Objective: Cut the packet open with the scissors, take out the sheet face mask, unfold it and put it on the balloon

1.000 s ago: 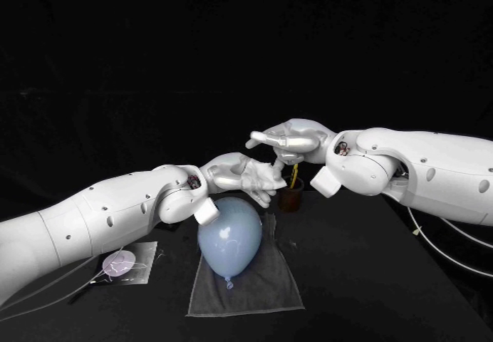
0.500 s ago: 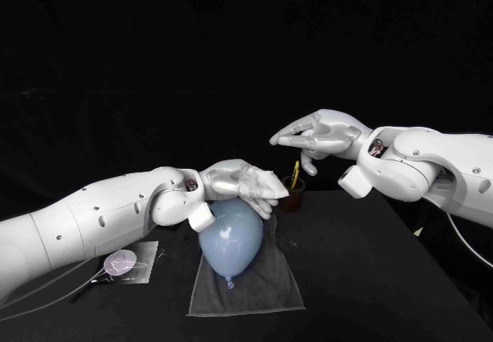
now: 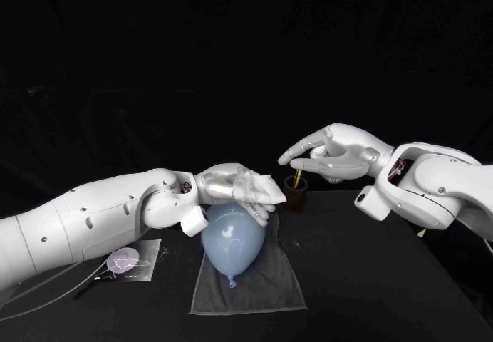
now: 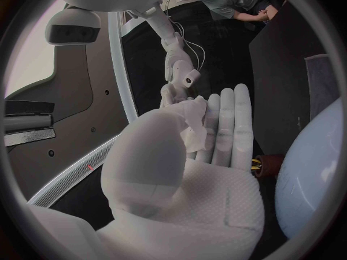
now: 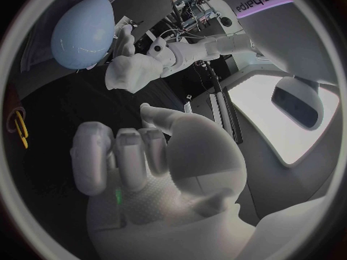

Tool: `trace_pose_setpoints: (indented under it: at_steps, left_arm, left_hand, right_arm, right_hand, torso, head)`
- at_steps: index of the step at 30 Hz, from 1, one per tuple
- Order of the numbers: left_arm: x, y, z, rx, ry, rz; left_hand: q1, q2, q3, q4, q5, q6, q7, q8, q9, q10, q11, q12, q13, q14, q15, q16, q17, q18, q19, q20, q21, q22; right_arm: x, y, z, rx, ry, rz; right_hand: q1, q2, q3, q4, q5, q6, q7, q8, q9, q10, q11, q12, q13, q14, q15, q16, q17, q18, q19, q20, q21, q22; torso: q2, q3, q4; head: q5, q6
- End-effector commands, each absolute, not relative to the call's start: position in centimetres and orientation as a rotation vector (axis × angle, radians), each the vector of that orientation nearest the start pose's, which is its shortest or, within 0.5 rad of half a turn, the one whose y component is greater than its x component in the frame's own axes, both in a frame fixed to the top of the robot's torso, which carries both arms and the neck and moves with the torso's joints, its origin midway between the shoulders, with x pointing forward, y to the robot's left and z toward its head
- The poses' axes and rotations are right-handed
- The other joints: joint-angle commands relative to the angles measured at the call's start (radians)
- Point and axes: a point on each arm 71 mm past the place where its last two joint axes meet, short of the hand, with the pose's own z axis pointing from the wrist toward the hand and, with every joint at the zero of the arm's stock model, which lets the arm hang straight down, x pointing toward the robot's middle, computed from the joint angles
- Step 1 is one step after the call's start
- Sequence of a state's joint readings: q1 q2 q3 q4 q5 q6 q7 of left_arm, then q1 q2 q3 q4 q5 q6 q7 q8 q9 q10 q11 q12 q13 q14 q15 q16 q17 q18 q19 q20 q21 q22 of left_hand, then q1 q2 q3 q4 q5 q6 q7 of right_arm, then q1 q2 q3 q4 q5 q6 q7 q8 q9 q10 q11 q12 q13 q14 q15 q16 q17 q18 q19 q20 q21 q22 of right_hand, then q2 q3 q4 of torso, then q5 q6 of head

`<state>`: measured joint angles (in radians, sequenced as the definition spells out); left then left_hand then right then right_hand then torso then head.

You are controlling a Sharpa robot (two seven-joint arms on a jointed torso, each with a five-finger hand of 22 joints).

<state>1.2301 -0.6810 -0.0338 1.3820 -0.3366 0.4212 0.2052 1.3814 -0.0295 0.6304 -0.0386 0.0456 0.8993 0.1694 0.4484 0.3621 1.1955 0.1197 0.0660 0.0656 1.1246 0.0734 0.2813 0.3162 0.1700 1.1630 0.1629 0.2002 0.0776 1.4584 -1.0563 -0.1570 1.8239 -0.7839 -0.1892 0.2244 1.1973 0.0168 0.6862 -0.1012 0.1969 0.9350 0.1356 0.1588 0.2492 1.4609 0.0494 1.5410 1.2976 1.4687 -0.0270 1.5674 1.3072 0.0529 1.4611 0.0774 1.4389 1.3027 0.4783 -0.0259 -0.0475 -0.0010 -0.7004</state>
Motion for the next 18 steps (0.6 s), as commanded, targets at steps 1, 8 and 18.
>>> trace_pose_setpoints:
  at_steps: [1,8,18]
  left_arm:
    - [47.8,12.6,-18.0,-0.414,2.133,-1.927]
    - [47.5,12.9,-18.0,-0.402,2.132,-1.914]
    - [47.3,12.9,-18.0,-0.378,2.132,-1.886]
  left_hand:
    - [0.002,0.003,-0.007,-0.002,0.003,0.004,-0.002,0.002,0.084,0.001,-0.001,-0.003,0.000,0.004,-0.002,-0.005,0.001,0.012,0.003,-0.001,0.002,0.000]
    - [0.002,0.003,-0.008,-0.002,0.003,0.004,-0.002,0.002,0.085,0.001,-0.001,-0.003,0.000,0.004,-0.002,-0.005,0.002,0.012,0.005,-0.001,0.003,0.000]
    - [0.004,0.004,-0.009,-0.003,0.003,0.004,-0.002,0.002,0.086,0.001,-0.002,-0.003,0.000,0.006,-0.003,-0.006,0.003,0.013,0.007,-0.002,0.004,0.001]
  right_arm:
    - [42.7,-19.6,-9.5,-0.108,1.635,1.219]
    - [41.9,-18.2,-10.4,-0.228,1.628,1.174]
    - [41.7,-17.0,-10.6,-0.247,1.612,1.180]
  right_hand:
    - [0.002,0.020,0.022,-0.002,0.018,-0.017,-0.002,-0.011,-0.003,0.107,-0.006,0.026,0.269,0.102,0.001,0.003,0.264,-0.015,0.051,-0.002,0.017,0.085]
    - [-0.025,0.039,0.079,-0.003,0.031,-0.032,-0.010,-0.025,-0.007,0.110,-0.025,0.030,0.273,0.102,-0.015,0.003,0.264,-0.020,0.057,-0.015,0.039,0.117]
    - [-0.042,0.045,0.091,0.003,0.004,-0.037,-0.010,-0.030,-0.009,0.110,-0.027,0.030,0.273,0.102,-0.016,0.003,0.264,-0.023,0.061,-0.018,0.049,0.133]
  torso:
    - [0.001,-0.0012,0.0017]
    - [0.000,-0.0017,0.0015]
    - [0.000,-0.0018,0.0010]
  head:
    - [0.005,-0.001]
    - [0.013,-0.008]
    - [0.011,-0.015]
